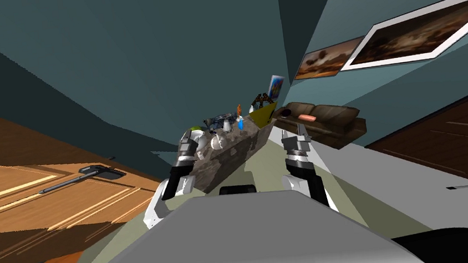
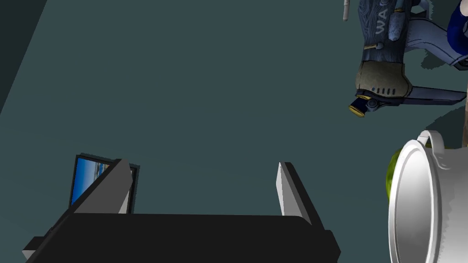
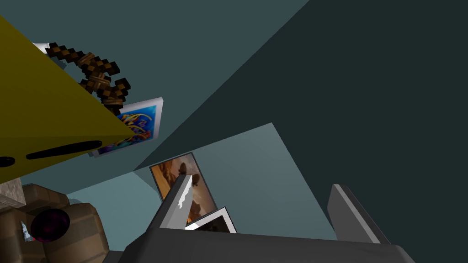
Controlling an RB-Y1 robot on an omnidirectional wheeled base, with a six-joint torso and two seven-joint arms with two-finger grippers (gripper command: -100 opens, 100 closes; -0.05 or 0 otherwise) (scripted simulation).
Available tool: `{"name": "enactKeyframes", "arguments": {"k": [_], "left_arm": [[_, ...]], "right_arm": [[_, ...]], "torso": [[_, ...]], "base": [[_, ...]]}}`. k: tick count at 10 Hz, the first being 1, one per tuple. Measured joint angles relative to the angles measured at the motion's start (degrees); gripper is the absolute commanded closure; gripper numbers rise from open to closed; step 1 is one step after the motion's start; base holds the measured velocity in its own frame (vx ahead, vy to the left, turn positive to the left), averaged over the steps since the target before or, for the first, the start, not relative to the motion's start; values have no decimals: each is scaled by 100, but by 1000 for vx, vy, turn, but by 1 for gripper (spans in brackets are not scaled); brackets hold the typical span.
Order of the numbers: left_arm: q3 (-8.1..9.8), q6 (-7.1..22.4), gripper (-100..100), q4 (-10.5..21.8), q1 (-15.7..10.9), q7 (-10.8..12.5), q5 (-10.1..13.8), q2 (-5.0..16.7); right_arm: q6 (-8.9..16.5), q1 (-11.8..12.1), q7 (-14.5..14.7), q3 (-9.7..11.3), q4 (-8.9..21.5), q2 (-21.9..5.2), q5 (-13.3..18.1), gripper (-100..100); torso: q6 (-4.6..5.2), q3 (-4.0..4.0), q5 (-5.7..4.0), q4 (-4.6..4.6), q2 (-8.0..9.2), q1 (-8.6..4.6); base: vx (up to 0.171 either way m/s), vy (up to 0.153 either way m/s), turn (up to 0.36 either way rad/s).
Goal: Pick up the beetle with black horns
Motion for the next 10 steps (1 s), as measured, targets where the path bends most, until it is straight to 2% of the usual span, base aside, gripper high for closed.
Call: {"name": "enactKeyframes", "arguments": {"k": [4,10], "left_arm": [[-63,582,-100,-16,-161,52,-4,58],[-170,1414,-100,-29,-407,107,-15,32]], "right_arm": [[0,0,0,0,0,0,0,0],[0,0,0,0,0,0,0,0]], "torso": [[0,-3,-1,-1,-6,-2],[0,-5,0,-2,-10,-3]], "base": [[-64,-22,73],[-61,-14,73]]}}
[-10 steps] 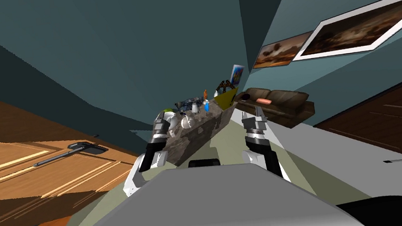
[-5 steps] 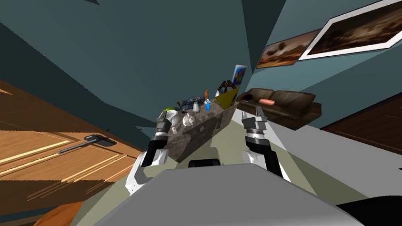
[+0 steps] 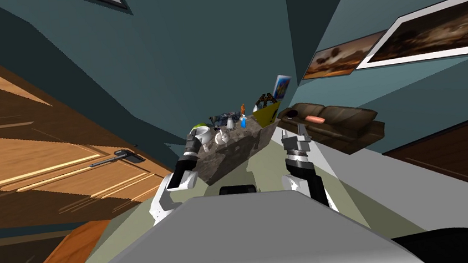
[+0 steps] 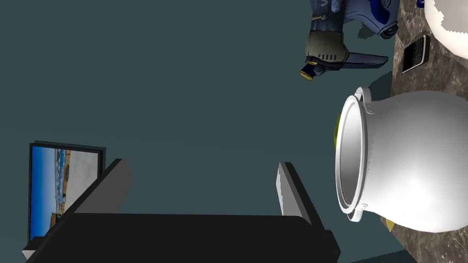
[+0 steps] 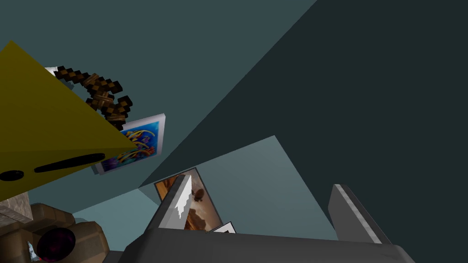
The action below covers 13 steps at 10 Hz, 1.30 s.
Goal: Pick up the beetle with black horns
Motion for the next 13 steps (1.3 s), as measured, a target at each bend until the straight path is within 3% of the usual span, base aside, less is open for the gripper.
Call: {"name": "enactKeyframes", "arguments": {"k": [13], "left_arm": [[-175,1827,-100,90,-516,-66,51,-143]], "right_arm": [[0,0,0,0,0,0,0,0]], "torso": [[2,-12,-2,-4,-21,-5]], "base": [[-33,-25,36]]}}
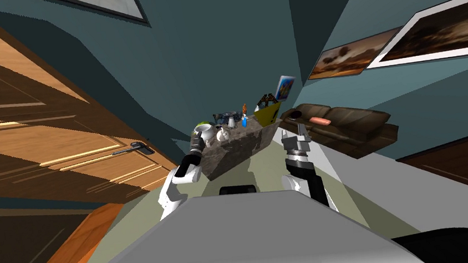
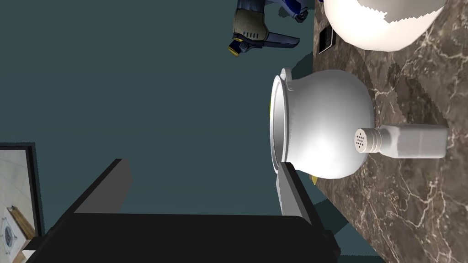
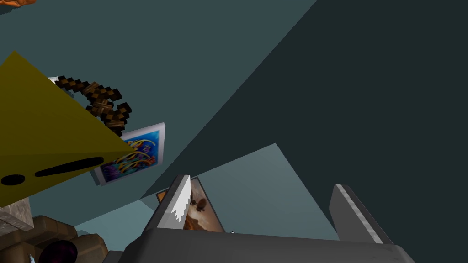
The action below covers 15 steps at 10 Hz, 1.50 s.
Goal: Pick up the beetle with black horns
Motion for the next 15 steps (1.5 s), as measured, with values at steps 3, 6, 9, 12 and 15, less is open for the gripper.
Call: {"name": "enactKeyframes", "arguments": {"k": [3,6,9,12,15], "left_arm": [[-29,446,-100,65,-169,-95,26,-18],[-58,815,-100,170,-297,-211,38,-36],[-71,1191,-100,304,-444,-366,82,-15],[-94,1598,-100,343,-556,-535,108,-5],[-97,1999,-100,508,-737,-738,154,33]], "right_arm": [[0,0,0,0,0,0,0,0],[0,0,0,0,0,0,0,0],[0,1,0,0,0,0,0,0],[0,1,0,0,0,0,0,0],[0,1,0,0,0,0,0,0]], "torso": [[1,-6,-2,-2,-11,-9],[0,-9,-2,-4,-16,-5],[2,-15,-3,-6,-27,-12],[0,-18,-4,-7,-30,-16],[1,-22,-3,-9,-39,-14]], "base": [[15,-47,-16],[32,-52,-48],[53,-58,-54],[75,-76,-88],[83,-61,-81]]}}
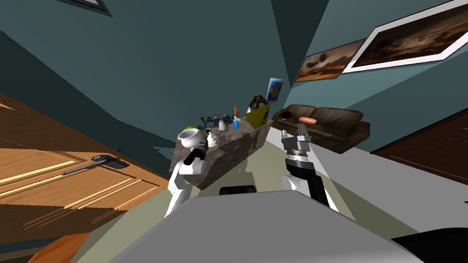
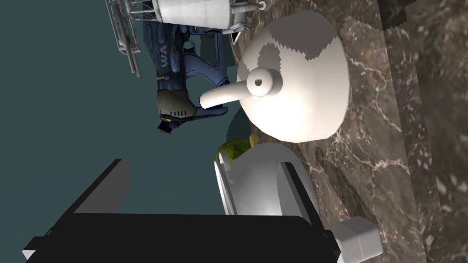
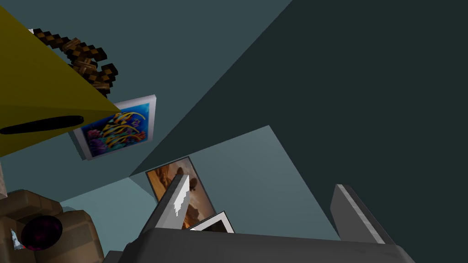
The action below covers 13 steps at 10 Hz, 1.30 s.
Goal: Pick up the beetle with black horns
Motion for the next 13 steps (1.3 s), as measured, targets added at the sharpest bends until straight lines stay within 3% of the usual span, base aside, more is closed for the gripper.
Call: {"name": "enactKeyframes", "arguments": {"k": [13], "left_arm": [[-51,1655,-100,574,-486,-994,158,229]], "right_arm": [[0,1,0,-1,0,0,0,0]], "torso": [[-5,-5,-1,-3,-6,1]], "base": [[114,-65,-112]]}}
